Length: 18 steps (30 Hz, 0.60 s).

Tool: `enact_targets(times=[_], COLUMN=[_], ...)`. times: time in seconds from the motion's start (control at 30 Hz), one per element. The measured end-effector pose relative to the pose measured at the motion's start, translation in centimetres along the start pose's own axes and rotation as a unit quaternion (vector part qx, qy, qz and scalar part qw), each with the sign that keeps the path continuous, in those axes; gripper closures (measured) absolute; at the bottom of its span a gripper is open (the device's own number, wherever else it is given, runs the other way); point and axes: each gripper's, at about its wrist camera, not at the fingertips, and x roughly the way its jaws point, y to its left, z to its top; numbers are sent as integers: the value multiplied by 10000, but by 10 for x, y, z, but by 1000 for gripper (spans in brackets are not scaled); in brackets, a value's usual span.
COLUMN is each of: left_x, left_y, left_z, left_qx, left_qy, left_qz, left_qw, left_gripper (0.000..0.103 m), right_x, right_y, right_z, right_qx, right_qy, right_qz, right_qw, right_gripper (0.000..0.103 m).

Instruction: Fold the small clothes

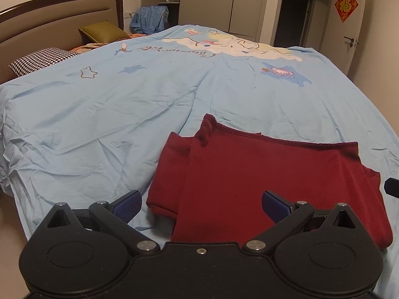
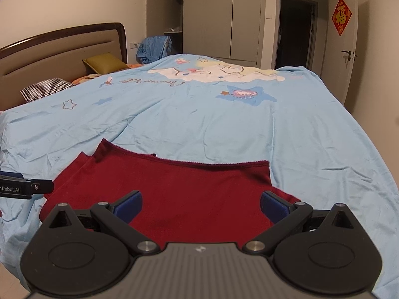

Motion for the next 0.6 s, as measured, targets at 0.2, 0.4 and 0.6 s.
enact_targets(times=[0.2,0.4,0.6], left_x=[3,8,18], left_y=[9,17,26], left_z=[-3,-7,-10], left_qx=[-113,-135,-247], left_qy=[48,108,238], left_qz=[37,88,116], left_qw=[9999,9998,9993], left_gripper=[1,1,1], right_x=[11,18,25], right_y=[8,17,24], right_z=[-15,-30,-40], right_qx=[-58,-207,-278], right_qy=[129,16,-22], right_qz=[-143,-459,-605], right_qw=[9998,9987,9978], right_gripper=[0,0,0])
